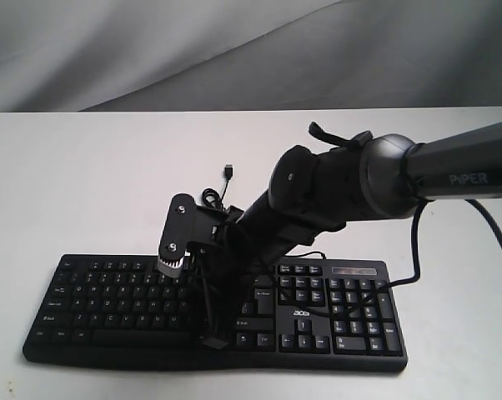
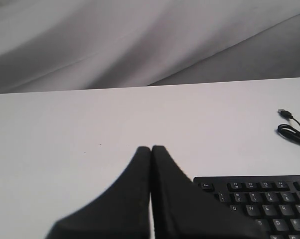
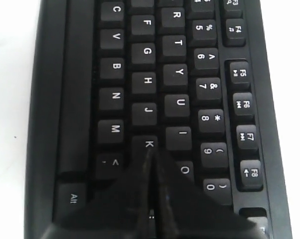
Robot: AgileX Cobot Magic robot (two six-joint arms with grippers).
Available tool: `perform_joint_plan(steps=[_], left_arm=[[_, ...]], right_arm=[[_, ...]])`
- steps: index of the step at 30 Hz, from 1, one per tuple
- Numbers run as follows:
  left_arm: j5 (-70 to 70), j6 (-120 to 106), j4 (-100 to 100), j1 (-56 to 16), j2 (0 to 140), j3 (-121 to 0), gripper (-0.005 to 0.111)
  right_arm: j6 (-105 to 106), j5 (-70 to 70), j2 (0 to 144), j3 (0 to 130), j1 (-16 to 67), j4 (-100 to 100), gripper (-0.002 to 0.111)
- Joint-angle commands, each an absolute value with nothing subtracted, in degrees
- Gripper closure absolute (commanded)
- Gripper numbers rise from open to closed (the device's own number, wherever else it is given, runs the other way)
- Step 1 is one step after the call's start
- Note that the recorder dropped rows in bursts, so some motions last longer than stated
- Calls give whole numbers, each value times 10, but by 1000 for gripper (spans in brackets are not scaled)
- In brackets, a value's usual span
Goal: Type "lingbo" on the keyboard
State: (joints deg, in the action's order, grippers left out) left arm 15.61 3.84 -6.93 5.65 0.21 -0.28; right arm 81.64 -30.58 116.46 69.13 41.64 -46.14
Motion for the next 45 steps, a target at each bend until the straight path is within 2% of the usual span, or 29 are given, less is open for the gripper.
perform_joint_plan(steps=[1,34,37,45], left_arm=[[152,40,-67,57,0,0,106],[152,40,-67,57,0,0,106],[152,40,-67,57,0,0,106],[152,40,-67,57,0,0,106]], right_arm=[[818,-300,1171,692,417,-458,108],[816,-311,1162,694,418,-455,108],[816,-270,1155,695,428,-473,108],[814,-269,1200,748,429,-499,108]])
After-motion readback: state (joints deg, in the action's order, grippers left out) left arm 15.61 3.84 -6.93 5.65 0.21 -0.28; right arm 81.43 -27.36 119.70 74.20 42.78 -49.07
